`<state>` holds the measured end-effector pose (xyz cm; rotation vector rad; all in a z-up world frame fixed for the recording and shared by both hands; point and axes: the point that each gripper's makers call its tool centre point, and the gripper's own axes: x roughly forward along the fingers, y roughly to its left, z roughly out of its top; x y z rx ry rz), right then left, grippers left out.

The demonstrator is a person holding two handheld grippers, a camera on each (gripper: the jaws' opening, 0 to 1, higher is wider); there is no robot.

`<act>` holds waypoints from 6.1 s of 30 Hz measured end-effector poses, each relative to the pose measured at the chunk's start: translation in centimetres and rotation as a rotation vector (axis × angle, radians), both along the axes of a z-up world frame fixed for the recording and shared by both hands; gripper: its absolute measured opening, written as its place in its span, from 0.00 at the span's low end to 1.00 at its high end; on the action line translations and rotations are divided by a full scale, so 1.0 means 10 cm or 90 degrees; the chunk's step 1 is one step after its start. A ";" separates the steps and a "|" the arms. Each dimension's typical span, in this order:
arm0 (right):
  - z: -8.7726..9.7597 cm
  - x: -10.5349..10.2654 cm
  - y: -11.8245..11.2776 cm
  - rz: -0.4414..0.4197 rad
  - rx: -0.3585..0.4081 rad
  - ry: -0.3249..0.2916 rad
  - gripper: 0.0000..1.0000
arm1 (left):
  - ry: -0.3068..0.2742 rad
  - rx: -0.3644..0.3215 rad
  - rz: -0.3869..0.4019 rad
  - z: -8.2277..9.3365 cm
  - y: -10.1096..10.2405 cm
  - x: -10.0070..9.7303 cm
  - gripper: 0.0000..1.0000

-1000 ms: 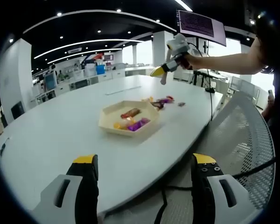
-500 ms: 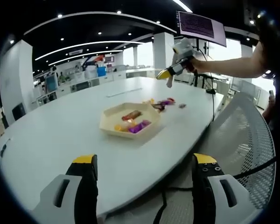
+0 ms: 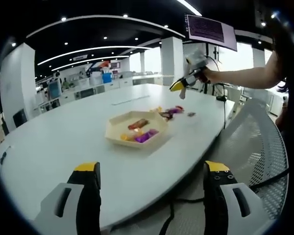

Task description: Place the target food into the container with the food tongs after gripping and lifting it, then release it inside without dropping or visibly crushing the food.

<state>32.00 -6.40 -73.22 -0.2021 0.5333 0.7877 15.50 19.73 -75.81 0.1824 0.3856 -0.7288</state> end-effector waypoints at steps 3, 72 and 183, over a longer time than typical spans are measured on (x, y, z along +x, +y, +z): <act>-0.05 -0.02 -0.07 -0.004 -0.005 0.001 0.27 | 0.000 -0.006 -0.004 0.01 -0.01 0.00 0.85; -0.86 -0.11 -0.65 -0.001 -0.091 0.013 0.22 | 0.060 -0.010 0.008 -0.08 0.04 0.00 0.97; 0.41 0.28 1.33 0.111 -0.010 -0.023 0.22 | 0.045 -0.014 0.009 -0.06 0.05 0.02 0.92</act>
